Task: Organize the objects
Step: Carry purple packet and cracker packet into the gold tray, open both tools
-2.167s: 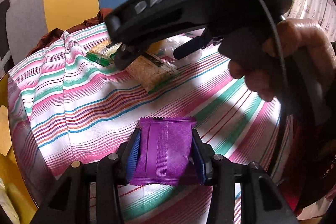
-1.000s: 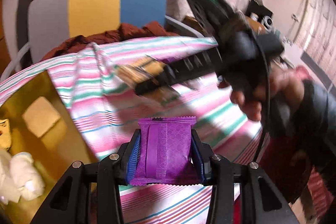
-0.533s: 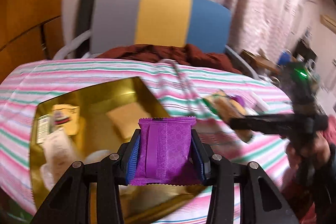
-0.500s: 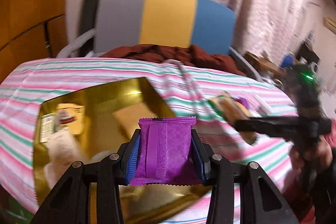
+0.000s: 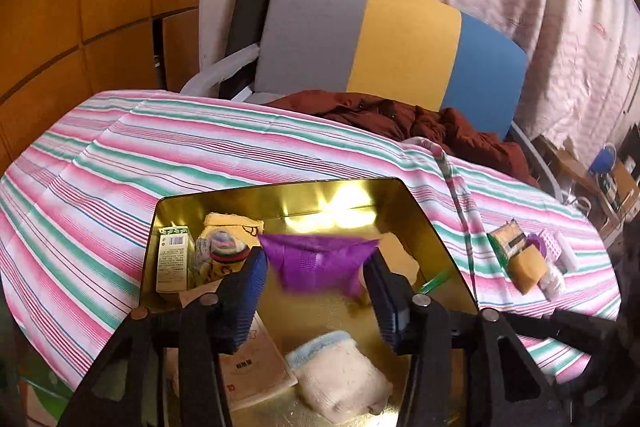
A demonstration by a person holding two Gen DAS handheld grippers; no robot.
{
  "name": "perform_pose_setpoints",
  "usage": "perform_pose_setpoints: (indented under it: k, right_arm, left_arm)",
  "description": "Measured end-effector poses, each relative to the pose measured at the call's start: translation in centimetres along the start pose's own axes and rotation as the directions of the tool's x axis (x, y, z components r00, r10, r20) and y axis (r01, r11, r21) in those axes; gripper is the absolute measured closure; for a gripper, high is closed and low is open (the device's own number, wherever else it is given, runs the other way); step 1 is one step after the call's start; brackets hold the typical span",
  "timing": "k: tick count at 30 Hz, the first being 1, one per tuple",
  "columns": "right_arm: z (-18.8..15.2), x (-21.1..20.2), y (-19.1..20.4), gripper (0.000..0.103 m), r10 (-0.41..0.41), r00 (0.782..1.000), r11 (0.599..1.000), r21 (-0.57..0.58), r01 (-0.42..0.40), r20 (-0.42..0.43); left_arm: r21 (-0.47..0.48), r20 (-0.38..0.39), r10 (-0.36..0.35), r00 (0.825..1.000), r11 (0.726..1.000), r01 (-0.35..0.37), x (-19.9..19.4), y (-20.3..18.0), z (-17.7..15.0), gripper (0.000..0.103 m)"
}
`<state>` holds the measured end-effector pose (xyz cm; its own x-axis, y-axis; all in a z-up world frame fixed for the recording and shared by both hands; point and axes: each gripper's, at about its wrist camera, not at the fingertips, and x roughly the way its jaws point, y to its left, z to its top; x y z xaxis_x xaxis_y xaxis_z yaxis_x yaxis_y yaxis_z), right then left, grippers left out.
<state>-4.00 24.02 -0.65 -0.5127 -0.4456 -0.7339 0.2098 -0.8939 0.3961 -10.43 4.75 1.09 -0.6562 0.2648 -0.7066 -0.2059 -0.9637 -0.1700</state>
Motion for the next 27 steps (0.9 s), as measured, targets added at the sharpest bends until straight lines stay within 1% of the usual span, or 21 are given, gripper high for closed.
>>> perform_pose_setpoints:
  k: [1, 3, 4, 6, 9, 11, 18, 22, 27]
  right_arm:
    - [-0.1, 0.2, 0.4, 0.022, -0.004, 1.000, 1.000, -0.011, 0.004, -0.005]
    - [-0.5, 0.7, 1.0, 0.022, -0.006, 1.000, 1.000, -0.021, 0.006, -0.019]
    - [-0.7, 0.8, 1.2, 0.022, -0.008, 1.000, 1.000, -0.022, 0.008, -0.025]
    - [-1.2, 0.9, 1.5, 0.022, -0.027, 0.999, 0.999, -0.030, 0.026, -0.032]
    - [-1.8, 0.8, 2.1, 0.020, -0.061, 0.998, 0.997, -0.045, 0.060, -0.027]
    - [-1.9, 0.5, 2.4, 0.015, -0.091, 0.996, 0.994, -0.053, 0.091, -0.011]
    - [-2.1, -0.9, 3.3, 0.006, -0.171, 0.983, 0.982, -0.075, 0.175, 0.061]
    - [-2.0, -1.2, 3.6, 0.003, -0.202, 0.976, 0.974, -0.086, 0.208, 0.079]
    - [-2.3, -1.5, 4.1, 0.002, -0.240, 0.965, 0.963, -0.098, 0.250, 0.104]
  left_arm:
    - [-0.009, 0.002, -0.003, 1.000, 1.000, 0.003, -0.1, 0.2, -0.1, 0.050]
    - [-0.018, 0.005, -0.005, 1.000, 1.000, 0.005, -0.3, 0.6, -0.2, 0.041]
    - [-0.020, 0.006, -0.005, 1.000, 1.000, 0.005, -0.5, 0.8, -0.4, 0.039]
    - [-0.020, 0.007, -0.013, 1.000, 1.000, 0.013, -0.7, 1.1, -0.6, 0.039]
    - [-0.025, 0.012, -0.002, 1.000, 1.000, 0.002, -1.2, 1.2, -1.2, 0.039]
    - [-0.026, 0.013, 0.021, 1.000, 0.999, -0.020, -1.5, 1.2, -1.8, 0.039]
    - [0.018, 0.060, 0.051, 0.997, 0.998, -0.052, -3.8, 0.4, -3.3, 0.039]
    - [0.038, 0.056, 0.055, 0.997, 0.998, -0.057, -4.3, 0.2, -4.1, 0.039]
    - [0.050, 0.037, 0.047, 0.998, 0.998, -0.049, -4.2, -0.2, -5.0, 0.039]
